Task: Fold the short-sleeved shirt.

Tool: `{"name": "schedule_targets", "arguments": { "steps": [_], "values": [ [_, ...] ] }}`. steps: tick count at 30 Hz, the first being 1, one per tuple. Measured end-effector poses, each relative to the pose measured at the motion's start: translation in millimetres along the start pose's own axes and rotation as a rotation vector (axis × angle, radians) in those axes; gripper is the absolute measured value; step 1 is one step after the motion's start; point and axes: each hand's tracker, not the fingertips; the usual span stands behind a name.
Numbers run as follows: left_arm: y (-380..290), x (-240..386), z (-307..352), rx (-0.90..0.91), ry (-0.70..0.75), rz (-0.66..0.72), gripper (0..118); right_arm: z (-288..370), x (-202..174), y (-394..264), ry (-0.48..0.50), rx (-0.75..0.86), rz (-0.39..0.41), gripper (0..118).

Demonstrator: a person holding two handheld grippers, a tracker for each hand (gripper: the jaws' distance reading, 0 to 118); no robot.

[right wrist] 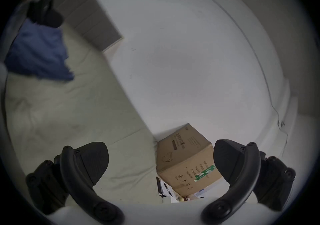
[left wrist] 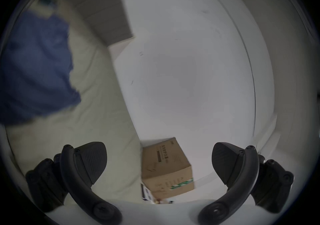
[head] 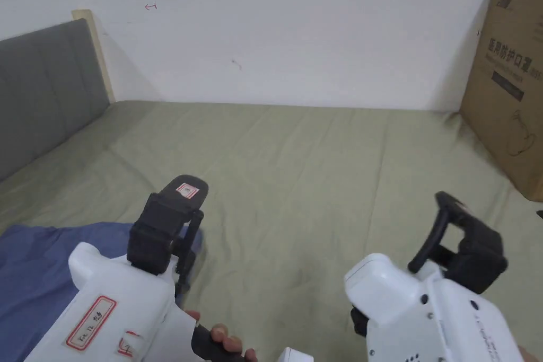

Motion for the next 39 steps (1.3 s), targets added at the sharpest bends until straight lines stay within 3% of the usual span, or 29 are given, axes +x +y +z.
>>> {"name": "schedule_targets", "arguments": {
  "steps": [3,6,7,9,12,14,15,16,19,21,26,28,29,30,31,32,35,39],
  "values": [
    [2,-4,-5,0.006,0.096,-0.059,118,-3,-2,-3,0.042,-0.02,-0.142,118],
    [-2,31,-11,0.006,0.196,-0.507,118,-9,14,-6,-0.01,-0.039,-0.306,118],
    [-7,44,-12,0.023,0.213,-0.698,118,-9,22,-6,-0.023,-0.051,-0.396,118],
    [-23,66,-14,0.068,0.219,-1.078,118,-10,41,-14,-0.026,-0.045,-0.674,118],
    [-51,83,-10,0.108,0.2,-1.471,118,-5,57,-31,-0.027,-0.027,-1.105,118],
    [-60,82,-3,0.112,0.163,-1.624,118,-3,60,-43,-0.06,-0.063,-1.262,118],
    [-63,81,0,0.095,0.142,-1.66,118,-1,58,-46,-0.09,-0.061,-1.29,118],
    [-65,81,1,0.077,0.13,-1.679,118,0,56,-50,-0.107,-0.058,-1.281,118],
    [-61,79,1,0.061,0.141,-1.627,118,-3,53,-49,-0.118,-0.089,-1.152,118],
    [-57,77,1,0.059,0.115,-1.522,118,-4,51,-47,-0.097,-0.082,-1.084,118],
    [-45,76,-4,0.047,0.123,-1.449,118,-6,51,-40,-0.059,-0.071,-1.097,117],
    [-44,77,-8,-0.01,0.19,-1.453,116,-8,52,-36,-0.043,-0.069,-1.08,106],
    [-44,77,-9,-0.013,0.201,-1.446,105,-7,52,-34,-0.028,-0.06,-1.061,77],
    [-44,76,-9,0.002,0.188,-1.441,79,-6,51,-31,-0.033,-0.056,-1.041,44],
    [-44,74,-8,0.013,0.182,-1.432,44,-8,51,-29,-0.041,-0.063,-1.021,18],
    [-42,73,-10,0.025,0.182,-1.424,10,-9,50,-27,-0.057,-0.077,-1.001,8],
    [-37,71,-15,-0.004,0.214,-1.385,0,-10,51,-28,-0.032,-0.063,-1.011,0],
    [-26,70,-19,-0.023,0.256,-1.316,0,-11,53,-27,-0.033,-0.069,-0.995,0]
  ]
}}
